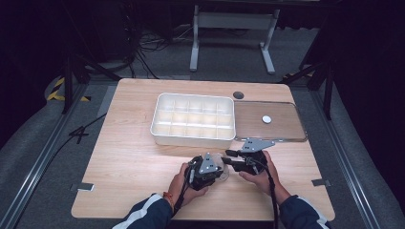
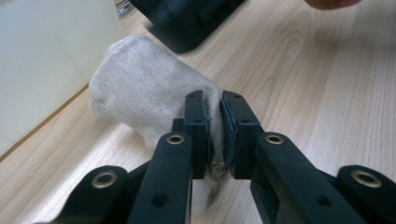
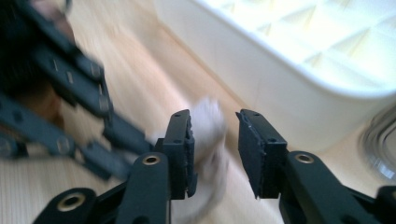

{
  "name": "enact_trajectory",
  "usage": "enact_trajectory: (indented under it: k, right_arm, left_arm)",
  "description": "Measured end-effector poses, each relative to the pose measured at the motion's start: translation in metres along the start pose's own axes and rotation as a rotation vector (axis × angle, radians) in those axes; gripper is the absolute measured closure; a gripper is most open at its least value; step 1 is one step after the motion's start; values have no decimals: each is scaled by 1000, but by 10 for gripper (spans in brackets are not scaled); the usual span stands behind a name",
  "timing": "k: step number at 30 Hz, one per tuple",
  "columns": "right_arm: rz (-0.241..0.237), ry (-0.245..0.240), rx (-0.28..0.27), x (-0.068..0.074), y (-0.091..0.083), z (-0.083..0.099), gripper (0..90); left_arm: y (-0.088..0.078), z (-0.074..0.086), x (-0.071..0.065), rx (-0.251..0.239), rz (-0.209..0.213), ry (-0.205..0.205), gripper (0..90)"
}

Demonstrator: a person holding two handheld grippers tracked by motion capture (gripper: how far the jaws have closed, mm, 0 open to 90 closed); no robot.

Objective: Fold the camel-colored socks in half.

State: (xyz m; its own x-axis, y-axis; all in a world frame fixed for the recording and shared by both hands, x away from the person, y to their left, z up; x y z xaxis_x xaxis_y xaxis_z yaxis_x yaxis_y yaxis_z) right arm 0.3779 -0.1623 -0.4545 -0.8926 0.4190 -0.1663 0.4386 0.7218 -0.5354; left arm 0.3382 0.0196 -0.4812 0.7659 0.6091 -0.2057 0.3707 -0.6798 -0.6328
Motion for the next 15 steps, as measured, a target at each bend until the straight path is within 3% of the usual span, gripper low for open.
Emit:
enact_trajectory:
  k: [2,6,7,8,12,15]
  right_arm:
    - [-11,9,-31,0,2,-4,622]
    - [-12,0,29,1,15,-2,614]
    - [-19,4,54,0,18,1,620]
    - [-28,12,81,-1,23,6,646]
    - [-57,41,99,-4,26,15,708]
    - [-62,20,110,-3,25,16,772]
  left_arm:
    - [1,0,0,-4,6,0,813]
    - [1,1,-1,-6,5,2,811]
    - [1,1,-1,1,-1,19,811]
    - [1,1,-1,2,-2,27,806]
    - [0,2,-3,10,-3,62,788]
    - [-4,1,-3,18,33,62,746]
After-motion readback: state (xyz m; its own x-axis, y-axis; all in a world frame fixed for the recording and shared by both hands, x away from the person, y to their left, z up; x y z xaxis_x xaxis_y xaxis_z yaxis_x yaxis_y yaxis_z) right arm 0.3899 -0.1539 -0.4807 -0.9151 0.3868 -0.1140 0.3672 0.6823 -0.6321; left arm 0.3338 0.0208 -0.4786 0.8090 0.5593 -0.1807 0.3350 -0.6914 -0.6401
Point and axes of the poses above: each handheld gripper's, and its own axes: y roughly forward along the jaws, z roughly out of its underside, x roughly to its left, the point moved 2 cm from there along y, roughly forward along the jaws, and after that the axes turned 15 degrees about -y, right-handed, at the moved point
